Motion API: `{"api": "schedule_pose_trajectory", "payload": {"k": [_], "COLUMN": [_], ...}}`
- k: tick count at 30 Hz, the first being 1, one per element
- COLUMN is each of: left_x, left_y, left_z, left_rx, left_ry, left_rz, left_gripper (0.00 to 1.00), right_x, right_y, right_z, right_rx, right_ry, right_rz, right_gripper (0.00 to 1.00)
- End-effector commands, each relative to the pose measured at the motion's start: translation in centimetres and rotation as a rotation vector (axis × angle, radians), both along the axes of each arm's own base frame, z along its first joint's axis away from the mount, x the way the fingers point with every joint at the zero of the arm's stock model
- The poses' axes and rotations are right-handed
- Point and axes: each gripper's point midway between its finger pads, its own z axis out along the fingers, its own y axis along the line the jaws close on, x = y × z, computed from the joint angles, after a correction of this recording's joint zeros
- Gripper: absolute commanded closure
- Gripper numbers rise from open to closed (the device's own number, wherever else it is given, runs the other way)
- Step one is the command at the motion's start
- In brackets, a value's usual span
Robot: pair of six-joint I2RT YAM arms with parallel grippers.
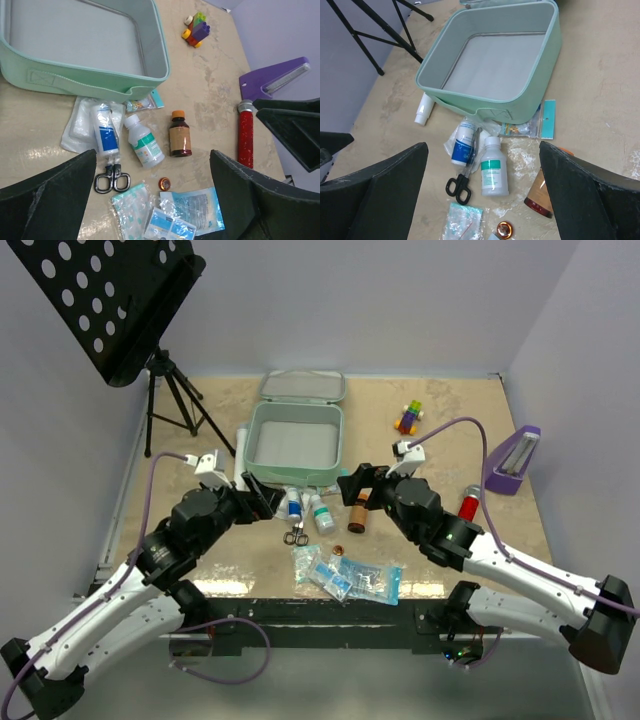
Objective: Organize the medicine kit
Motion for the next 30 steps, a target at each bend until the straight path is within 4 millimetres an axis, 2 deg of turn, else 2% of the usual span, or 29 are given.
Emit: {"api": "schedule_pose_trajectory", "payload": {"k": [1,7,11,17,23,25,30], "left_x": [0.4,0.7,0.5,-0.3,1.5,2.4,3.9], "left_y": [0.5,0.0,-0.7,-2.5,-3.4,-3.5,-3.9], "left_z": [-1.1,-3.4,-4.6,-10.3,-11.2,-12.1,-12.5], "left_rx": [0.064,0.181,0.214,0.278,0.347,0.402,0.459], "left_ry": [-0.008,0.057,0.071,0.226,0.227,0.251,0.253], "left_rz": [0.012,-0.029,-0.085,-0.181,-0.183,-0.165,-0.150], "left_gripper": [0.00,0.00,0.02,0.16,0.17,0.19,0.24], "right_x": [-0.1,0.2,0.3,-0.1,-0.2,-0.4,-0.6], "right_y": [0.1,0.1,-0.1,-0.1,0.1,0.0,-0.4], "right_z": [2.3,1.8,2.2,1.2,-0.4,-0.5,-0.8], "right_rx": [0.033,0.004,0.007,0.027,0.019,0.024,0.028], "right_ry": [-0.044,-0.026,-0.024,-0.016,0.019,0.021,0.018], "right_rz": [0.010,0.000,-0.018,-0.002,-0.003,-0.001,-0.004], "right_gripper": [0.02,0.02,0.02,0.02,0.02,0.02,0.02]}}
